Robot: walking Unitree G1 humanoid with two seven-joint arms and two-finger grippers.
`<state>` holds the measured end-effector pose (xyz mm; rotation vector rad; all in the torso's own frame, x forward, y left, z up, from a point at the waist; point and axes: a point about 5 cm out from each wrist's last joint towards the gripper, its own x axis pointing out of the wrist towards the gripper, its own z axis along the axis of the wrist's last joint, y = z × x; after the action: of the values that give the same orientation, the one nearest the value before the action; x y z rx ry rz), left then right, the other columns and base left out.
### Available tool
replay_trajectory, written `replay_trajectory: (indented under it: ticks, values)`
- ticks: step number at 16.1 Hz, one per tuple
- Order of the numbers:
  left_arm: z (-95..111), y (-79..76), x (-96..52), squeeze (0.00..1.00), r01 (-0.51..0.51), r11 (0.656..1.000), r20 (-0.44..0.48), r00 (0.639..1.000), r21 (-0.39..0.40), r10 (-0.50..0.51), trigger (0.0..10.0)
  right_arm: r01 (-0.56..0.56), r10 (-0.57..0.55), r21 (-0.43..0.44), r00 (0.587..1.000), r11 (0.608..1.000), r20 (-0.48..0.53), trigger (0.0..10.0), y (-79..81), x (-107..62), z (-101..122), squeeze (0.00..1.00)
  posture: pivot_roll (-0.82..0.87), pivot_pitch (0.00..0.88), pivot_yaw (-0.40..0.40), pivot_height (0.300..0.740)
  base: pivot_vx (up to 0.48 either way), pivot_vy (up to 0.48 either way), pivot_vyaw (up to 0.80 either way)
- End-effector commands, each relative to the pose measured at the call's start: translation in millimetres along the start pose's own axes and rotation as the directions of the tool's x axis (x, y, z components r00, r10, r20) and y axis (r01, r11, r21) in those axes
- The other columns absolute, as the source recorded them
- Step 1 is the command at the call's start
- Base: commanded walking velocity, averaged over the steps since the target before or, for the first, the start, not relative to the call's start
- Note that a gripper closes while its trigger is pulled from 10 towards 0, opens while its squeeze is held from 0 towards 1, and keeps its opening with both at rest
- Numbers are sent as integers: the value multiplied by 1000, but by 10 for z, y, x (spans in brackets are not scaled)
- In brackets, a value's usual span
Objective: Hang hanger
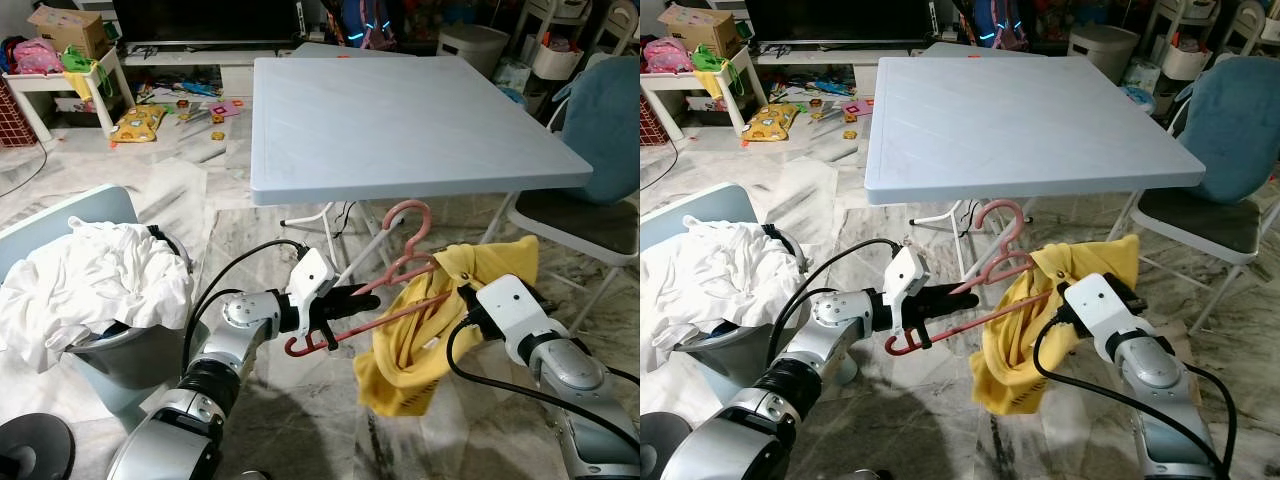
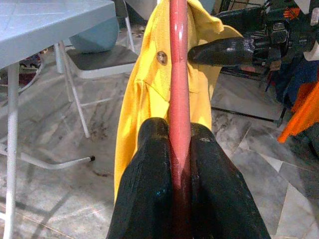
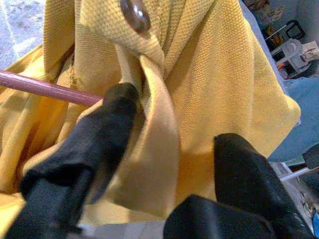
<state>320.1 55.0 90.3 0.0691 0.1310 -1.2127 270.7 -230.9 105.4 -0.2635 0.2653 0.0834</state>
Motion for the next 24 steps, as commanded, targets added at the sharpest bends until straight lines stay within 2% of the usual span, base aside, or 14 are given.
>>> replay_trajectory:
  ticks: [1, 8, 15, 18, 20, 22, 24]
  values:
    - [141, 37, 26, 0, 4, 999, 43, 999, 52, -7, 0, 11, -11, 14, 1000, 1000, -4, 0, -29, 0, -18, 0, -39, 0, -31, 740, 0, 0, 0]
    - [128, 10, 41, 0, 17, 998, 42, 999, 52, -19, 0, 7, -7, 68, 1000, 998, 7, 0, -15, -3, -25, 0, -39, 0, -32, 740, 0, 0, 0]
    - [105, -8, 39, 0, 29, 998, 30, 999, 59, -31, 0, 46, -53, 167, 998, 985, 38, 0, -76, -1, 10, 0, -36, 0, -34, 740, 0, 0, 0]
    - [36, 70, 15, 0, -73, 990, -53, 995, 120, 80, 0, 55, -78, 253, 994, 966, 82, 0, -153, -45, 96, 0, -37, 0, -34, 740, 0, 0, 0]
    - [7, 74, -2, 0, -67, 987, -86, 993, 147, 81, 0, 109, -153, 308, 980, 945, 125, 0, -282, -56, 229, 0, -39, 0, -32, 740, 0, 0, 0]
    - [41, 49, -22, 0, -8, 974, -98, 995, 225, 31, 0, 307, -378, 347, 913, 886, 157, 0, -565, -59, 434, 0, -39, 0, -31, 740, 0, 0, 0]
    - [68, 28, -42, 0, 33, 960, -102, 995, 278, -5, 0, 385, -465, 372, 872, 845, 153, 0, -675, -65, 498, 0, -35, 0, -34, 740, 0, 0, 0]
